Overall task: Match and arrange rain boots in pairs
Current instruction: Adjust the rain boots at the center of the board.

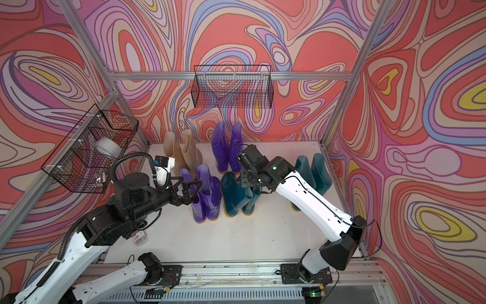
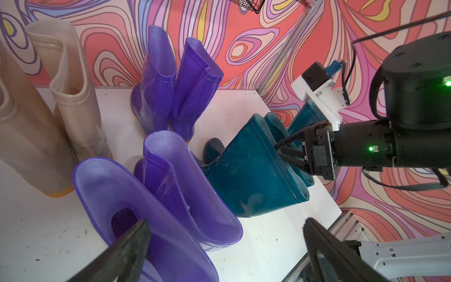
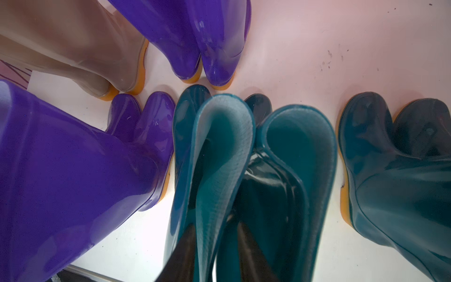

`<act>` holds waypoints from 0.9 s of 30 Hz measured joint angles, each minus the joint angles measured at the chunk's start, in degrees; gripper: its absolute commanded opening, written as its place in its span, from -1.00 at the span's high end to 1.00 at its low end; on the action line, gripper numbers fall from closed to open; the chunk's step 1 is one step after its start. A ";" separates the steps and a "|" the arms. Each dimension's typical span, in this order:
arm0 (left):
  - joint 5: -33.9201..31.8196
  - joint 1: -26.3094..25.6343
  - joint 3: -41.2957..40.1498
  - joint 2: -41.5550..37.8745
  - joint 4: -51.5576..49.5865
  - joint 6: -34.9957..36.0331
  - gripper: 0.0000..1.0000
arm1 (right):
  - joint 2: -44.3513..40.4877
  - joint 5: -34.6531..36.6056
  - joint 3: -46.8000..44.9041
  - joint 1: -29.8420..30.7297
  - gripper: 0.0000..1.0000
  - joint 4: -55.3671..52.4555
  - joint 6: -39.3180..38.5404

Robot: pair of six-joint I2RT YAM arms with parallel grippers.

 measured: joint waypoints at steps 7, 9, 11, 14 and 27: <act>0.00 0.00 0.00 -0.02 -0.02 0.00 -1.00 | 1.42 1.09 -0.20 0.00 1.00 1.99 1.62; 0.00 0.00 0.00 -0.04 -0.02 0.00 -1.00 | 0.83 1.18 -1.11 0.50 1.00 3.41 2.95; 0.00 0.00 0.00 -0.04 -0.02 0.00 -1.00 | 0.28 1.68 -1.62 1.70 1.00 4.11 4.15; 0.00 0.00 0.00 -0.04 -0.02 0.00 -1.00 | -0.11 2.56 -1.66 4.31 1.00 4.59 5.73; 0.24 0.00 0.00 -0.15 -0.04 -0.50 -1.00 | -2.51 9.31 -6.03 10.49 0.62 8.35 12.72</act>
